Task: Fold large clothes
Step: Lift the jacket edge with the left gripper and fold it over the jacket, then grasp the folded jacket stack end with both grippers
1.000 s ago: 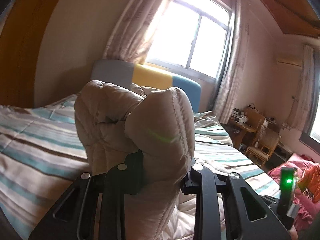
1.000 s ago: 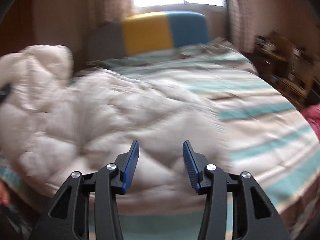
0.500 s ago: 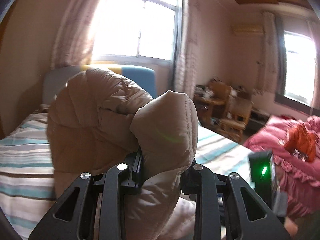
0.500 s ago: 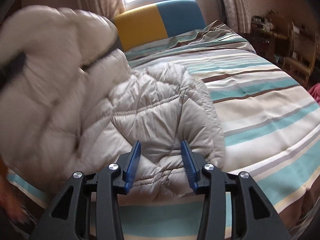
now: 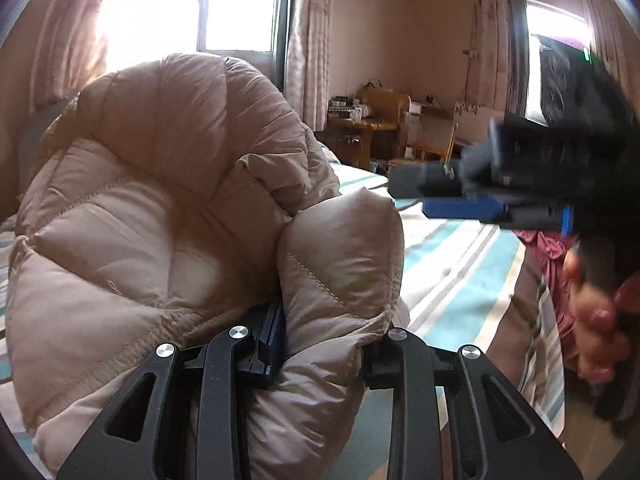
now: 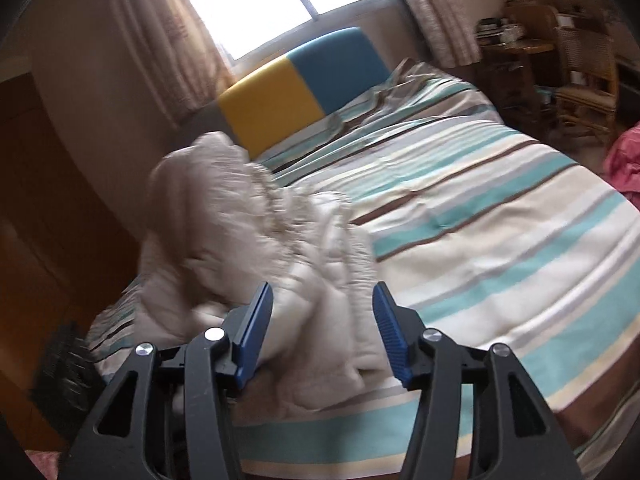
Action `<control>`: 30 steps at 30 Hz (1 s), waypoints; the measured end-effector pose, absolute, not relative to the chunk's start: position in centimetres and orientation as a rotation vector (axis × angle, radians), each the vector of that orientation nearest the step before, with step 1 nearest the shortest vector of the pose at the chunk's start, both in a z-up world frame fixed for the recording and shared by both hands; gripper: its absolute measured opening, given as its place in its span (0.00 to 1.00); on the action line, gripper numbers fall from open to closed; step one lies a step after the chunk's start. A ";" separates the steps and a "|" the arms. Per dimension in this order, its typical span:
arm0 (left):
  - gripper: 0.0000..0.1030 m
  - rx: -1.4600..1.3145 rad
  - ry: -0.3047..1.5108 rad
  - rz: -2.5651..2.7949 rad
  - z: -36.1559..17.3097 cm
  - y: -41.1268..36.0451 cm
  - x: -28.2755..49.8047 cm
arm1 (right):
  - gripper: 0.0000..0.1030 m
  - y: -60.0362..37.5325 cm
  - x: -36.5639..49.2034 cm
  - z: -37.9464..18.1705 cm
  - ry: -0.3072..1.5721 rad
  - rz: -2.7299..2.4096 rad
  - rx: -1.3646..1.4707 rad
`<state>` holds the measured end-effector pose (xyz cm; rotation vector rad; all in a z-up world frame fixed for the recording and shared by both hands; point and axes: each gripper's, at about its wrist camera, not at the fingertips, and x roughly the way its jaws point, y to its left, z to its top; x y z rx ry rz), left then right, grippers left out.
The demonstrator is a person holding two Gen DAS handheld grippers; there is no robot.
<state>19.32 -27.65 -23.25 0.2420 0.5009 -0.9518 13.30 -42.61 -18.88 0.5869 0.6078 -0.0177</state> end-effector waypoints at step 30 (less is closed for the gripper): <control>0.32 0.142 0.573 -0.837 -18.0 -18.3 18.7 | 0.19 -40.6 16.2 -24.2 0.828 -0.120 0.500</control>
